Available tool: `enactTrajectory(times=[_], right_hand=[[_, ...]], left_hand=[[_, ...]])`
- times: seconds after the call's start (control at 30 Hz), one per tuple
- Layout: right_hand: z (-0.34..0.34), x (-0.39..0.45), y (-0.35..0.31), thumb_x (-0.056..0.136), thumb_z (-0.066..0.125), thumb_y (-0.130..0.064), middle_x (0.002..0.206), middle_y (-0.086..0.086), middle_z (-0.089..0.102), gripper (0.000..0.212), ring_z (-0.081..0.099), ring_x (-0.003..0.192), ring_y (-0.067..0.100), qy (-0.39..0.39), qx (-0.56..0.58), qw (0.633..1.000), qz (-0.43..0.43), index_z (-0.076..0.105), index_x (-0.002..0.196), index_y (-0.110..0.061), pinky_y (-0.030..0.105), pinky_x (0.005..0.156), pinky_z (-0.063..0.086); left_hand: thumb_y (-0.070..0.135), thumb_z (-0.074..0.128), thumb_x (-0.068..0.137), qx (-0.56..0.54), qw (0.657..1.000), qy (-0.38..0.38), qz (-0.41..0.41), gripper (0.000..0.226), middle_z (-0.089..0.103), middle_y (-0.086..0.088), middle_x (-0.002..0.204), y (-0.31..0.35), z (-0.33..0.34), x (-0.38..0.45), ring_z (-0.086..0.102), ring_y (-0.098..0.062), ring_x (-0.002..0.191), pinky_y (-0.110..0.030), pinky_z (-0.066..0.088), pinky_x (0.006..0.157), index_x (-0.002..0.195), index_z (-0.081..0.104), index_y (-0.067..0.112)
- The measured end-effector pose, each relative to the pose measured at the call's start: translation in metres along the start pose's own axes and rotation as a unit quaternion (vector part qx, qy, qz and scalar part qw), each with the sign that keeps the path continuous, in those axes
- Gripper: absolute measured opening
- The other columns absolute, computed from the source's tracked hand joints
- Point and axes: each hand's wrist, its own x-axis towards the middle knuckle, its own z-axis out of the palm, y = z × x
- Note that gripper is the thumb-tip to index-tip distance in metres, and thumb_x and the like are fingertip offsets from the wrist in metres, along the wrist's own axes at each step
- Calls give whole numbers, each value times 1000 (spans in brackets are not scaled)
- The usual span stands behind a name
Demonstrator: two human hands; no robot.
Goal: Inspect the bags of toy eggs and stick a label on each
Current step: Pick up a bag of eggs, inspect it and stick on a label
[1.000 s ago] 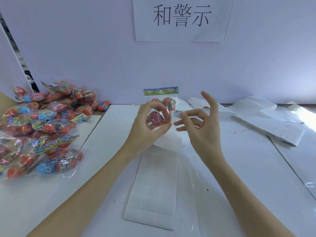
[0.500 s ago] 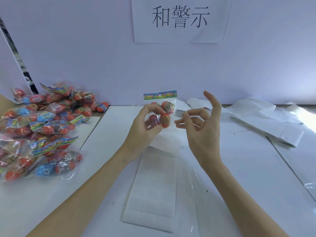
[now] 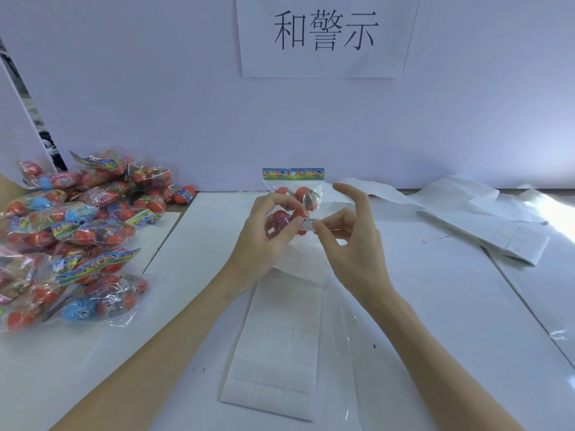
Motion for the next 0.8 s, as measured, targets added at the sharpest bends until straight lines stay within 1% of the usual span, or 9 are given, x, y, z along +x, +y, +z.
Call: enactTrajectory(times=[0.13, 0.23, 0.33, 0.5, 0.57, 0.7, 0.8], right_hand=[[1, 0, -2, 97, 70, -7, 81, -1, 71, 56, 71, 86, 12, -6, 8, 1000, 5, 45, 144, -23, 14, 83, 52], [1, 0, -2, 98, 69, -7, 83, 1, 72, 55, 71, 86, 11, -7, 7, 1000, 8, 45, 144, -23, 12, 81, 50], [1, -1, -3, 97, 70, -7, 83, -1, 73, 54, 71, 85, 9, -7, 5, 1000, 13, 45, 144, -23, 9, 78, 48], [1, -1, -3, 97, 70, -7, 82, -4, 73, 54, 71, 85, 9, -8, -2, 1000, 12, 46, 143, -21, 12, 80, 50], [1, -1, -4, 97, 70, -7, 82, -3, 73, 53, 71, 86, 10, -9, -1, 1000, 12, 47, 143, -20, 13, 80, 51], [1, -2, -5, 96, 72, -10, 81, -7, 75, 52, 71, 86, 9, -20, -9, 1000, 18, 49, 141, -19, 14, 79, 51], [1, -2, -6, 97, 71, -10, 82, -9, 74, 50, 70, 85, 7, -20, -42, 999, 27, 48, 141, -20, 13, 75, 52]], left_hand=[[6, 65, 102, -10, 1000, -2, 8, 15, 56, -10, 131, 1, 0, 0, 70, -24, 105, -34, 60, 92, 110, 67, 18], [5, 63, 103, -12, 1000, -4, 6, 15, 55, -11, 131, 1, 1, 0, 69, -26, 106, -35, 61, 91, 111, 67, 16], [6, 62, 103, -10, 1000, -10, 4, 13, 55, -11, 131, 1, 1, -1, 69, -25, 108, -35, 61, 91, 112, 67, 15], [21, 63, 102, -43, 999, -15, -15, 12, 55, -12, 132, 3, 1, -1, 68, -25, 112, -33, 59, 92, 111, 70, 18], [15, 66, 102, -22, 1000, -12, -3, 11, 56, -9, 130, 2, 1, -1, 67, -26, 112, -34, 59, 92, 111, 70, 19], [5, 71, 98, 14, 1000, -8, 8, 22, 58, -6, 128, 0, 2, -1, 68, -26, 113, -36, 59, 94, 110, 69, 22], [3, 71, 97, 24, 1000, -6, 17, 23, 56, -4, 127, 0, 1, 0, 68, -24, 111, -32, 59, 91, 109, 69, 22]])
